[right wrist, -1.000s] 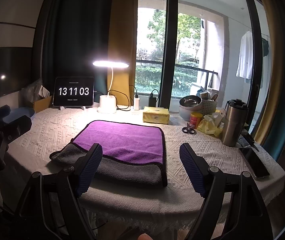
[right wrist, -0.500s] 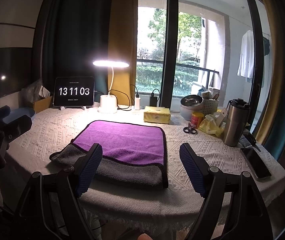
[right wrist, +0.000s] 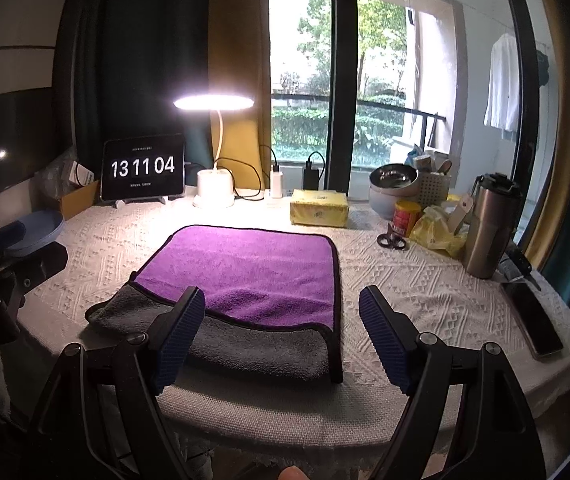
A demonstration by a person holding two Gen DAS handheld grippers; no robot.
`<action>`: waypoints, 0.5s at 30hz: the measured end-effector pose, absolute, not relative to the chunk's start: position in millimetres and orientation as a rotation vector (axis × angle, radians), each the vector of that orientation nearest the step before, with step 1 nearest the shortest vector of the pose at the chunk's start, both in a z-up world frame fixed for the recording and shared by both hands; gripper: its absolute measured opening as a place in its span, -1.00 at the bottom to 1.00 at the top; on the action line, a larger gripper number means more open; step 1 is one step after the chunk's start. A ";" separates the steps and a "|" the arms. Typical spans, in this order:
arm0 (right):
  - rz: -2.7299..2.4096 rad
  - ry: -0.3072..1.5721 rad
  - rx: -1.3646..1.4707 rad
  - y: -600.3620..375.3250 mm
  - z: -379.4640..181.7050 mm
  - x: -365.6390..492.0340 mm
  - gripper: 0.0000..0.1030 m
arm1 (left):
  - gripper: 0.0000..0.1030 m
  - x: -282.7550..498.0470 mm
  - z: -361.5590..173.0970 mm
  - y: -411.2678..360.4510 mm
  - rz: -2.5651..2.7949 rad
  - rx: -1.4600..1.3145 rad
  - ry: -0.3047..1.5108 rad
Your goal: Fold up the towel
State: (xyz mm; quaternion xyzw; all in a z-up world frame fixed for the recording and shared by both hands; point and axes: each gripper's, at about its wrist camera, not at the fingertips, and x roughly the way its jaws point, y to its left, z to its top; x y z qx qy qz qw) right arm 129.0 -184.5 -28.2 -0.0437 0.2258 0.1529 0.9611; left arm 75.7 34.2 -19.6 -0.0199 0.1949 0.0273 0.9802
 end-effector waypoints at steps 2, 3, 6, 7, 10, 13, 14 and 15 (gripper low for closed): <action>0.312 0.480 -0.083 -185.1 -32.5 137.4 0.60 | 0.98 86.5 -25.6 35.6 0.051 -0.041 0.423; 0.313 0.489 -0.080 -185.6 -34.9 141.2 0.60 | 0.97 92.9 -29.6 36.6 0.050 -0.040 0.443; 0.308 0.530 -0.073 -186.9 -44.1 155.3 0.58 | 0.97 108.6 -41.1 37.0 0.044 -0.046 0.495; 0.307 0.541 -0.071 -187.8 -47.2 158.9 0.58 | 0.97 114.7 -45.8 37.8 0.042 -0.051 0.517; 0.299 0.575 -0.069 -191.3 -57.6 171.2 0.52 | 0.97 129.0 -57.6 37.5 0.039 -0.051 0.561; 0.288 0.614 -0.064 -195.3 -68.2 181.1 0.50 | 0.97 139.9 -67.9 36.9 0.038 -0.046 0.600; 0.286 0.627 -0.061 -196.9 -72.0 184.0 0.48 | 0.97 143.3 -71.7 37.4 0.036 -0.046 0.612; 0.286 0.639 -0.057 -198.1 -75.8 186.5 0.44 | 0.97 146.0 -74.5 37.7 0.036 -0.044 0.626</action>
